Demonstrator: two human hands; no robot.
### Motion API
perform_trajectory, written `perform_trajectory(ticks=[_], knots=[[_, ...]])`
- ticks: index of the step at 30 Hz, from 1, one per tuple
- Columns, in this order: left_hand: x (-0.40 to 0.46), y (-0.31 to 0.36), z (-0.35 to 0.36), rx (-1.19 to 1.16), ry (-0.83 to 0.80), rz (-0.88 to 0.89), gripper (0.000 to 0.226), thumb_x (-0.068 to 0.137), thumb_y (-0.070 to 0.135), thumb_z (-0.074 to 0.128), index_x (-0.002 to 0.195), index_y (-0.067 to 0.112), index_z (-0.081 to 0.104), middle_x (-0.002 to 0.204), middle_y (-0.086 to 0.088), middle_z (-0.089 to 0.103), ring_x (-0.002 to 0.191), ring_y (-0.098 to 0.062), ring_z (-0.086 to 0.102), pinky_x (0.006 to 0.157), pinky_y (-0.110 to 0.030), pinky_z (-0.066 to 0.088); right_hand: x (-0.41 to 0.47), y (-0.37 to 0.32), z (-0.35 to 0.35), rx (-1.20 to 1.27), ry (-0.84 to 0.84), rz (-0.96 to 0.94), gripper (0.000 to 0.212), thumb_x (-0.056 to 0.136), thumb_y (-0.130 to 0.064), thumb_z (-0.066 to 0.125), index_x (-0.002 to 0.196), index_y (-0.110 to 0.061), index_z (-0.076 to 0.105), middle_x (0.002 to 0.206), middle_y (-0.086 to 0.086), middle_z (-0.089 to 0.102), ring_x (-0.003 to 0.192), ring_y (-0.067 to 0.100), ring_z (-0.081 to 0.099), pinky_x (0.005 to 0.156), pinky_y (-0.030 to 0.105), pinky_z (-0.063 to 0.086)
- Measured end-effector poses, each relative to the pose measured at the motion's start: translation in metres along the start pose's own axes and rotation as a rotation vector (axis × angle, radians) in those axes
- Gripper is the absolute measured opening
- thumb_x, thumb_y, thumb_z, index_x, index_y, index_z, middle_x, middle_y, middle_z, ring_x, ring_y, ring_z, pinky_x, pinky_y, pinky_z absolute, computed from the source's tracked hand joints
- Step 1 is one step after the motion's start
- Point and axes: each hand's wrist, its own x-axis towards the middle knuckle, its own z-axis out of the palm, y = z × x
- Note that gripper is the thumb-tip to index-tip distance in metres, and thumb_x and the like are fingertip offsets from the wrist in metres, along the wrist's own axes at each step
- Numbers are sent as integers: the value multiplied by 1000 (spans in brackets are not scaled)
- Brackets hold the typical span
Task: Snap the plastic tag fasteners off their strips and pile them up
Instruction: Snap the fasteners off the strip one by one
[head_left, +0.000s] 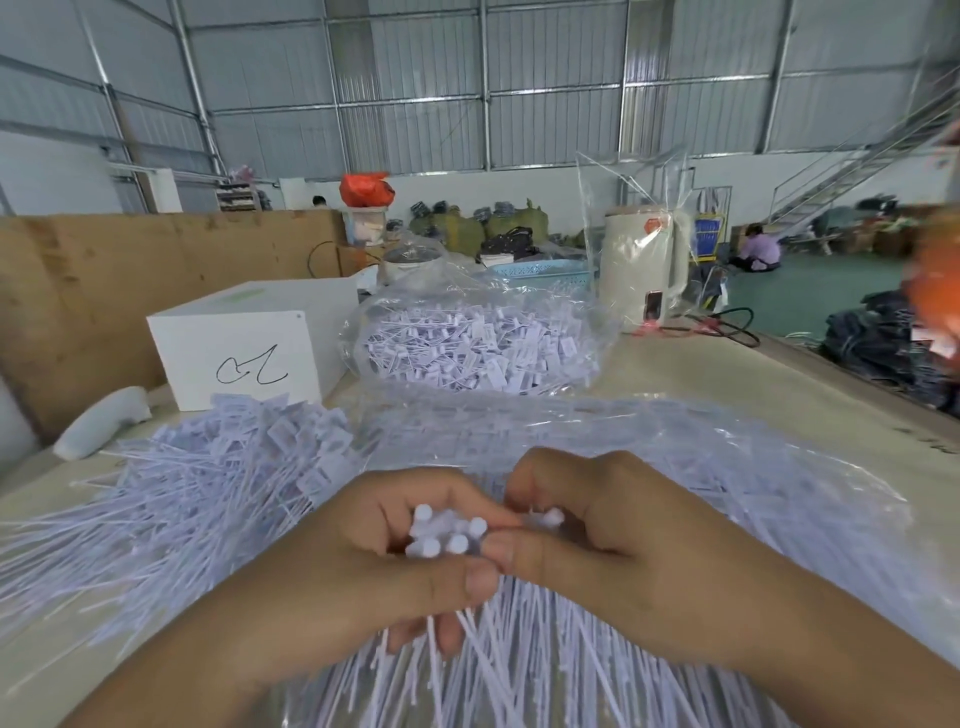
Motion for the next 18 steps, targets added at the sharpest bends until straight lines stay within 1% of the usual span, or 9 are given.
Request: perform_trajectory(ticks=[2,5,8,11,13,15,16,17,18], knots=[[0,-3,-1,23,74,21,19,63,35,78,77,24,74,57,5,59,47,-7,55,40,-18,40,0,1,-5,-88,-23,15,45,82,-72,46,69,-29,46,55,-7,46,48,8,43,48,28,31],[2,-8,2,16,175,73,19,62,36,77,69,20,71,56,2,52,47,-12,45,42,-21,39,2,4,-10,18,-8,70,38,89,-53,60,70,-21,50,56,-6,44,48,6,38,50,27,30],[8,-10,11,-35,316,167,20,66,39,73,68,20,66,55,-3,53,43,-13,45,44,-17,38,4,2,-2,37,168,90,34,89,-50,58,70,-25,48,52,-10,43,45,8,37,47,25,28],[14,-11,22,-129,462,225,20,66,38,71,69,20,65,56,-4,53,41,-13,45,44,-17,38,8,-8,13,-2,361,89,40,92,-49,56,64,-23,43,51,-8,41,43,11,34,45,31,31],[15,-12,27,-180,530,239,15,68,30,75,68,19,65,55,-6,54,40,-14,44,43,-19,38,11,-11,14,113,536,146,40,92,-50,53,62,-25,42,46,-9,39,40,9,31,39,20,27],[15,-12,27,-212,560,232,10,73,23,70,66,19,65,54,-7,54,39,-14,43,41,-18,37,14,-8,4,246,670,166,44,89,-52,52,63,-19,41,46,-9,33,40,6,28,38,16,23],[15,-11,26,-220,546,228,9,73,22,68,65,19,65,53,-7,54,38,-13,43,41,-17,36,13,-5,-1,297,657,147,48,89,-53,53,65,-14,41,48,-9,31,42,4,26,39,18,24],[14,-10,25,-233,506,226,8,72,21,70,66,19,65,52,-7,53,37,-12,42,40,-16,36,10,-3,-4,352,582,125,47,89,-53,57,70,-11,45,50,-9,32,44,4,26,41,19,24],[13,-9,23,-245,445,220,8,69,20,74,70,20,67,52,-5,53,38,-11,43,39,-15,36,7,-2,-4,412,450,98,39,87,-51,61,77,-14,51,50,-11,35,45,6,28,42,21,24]])
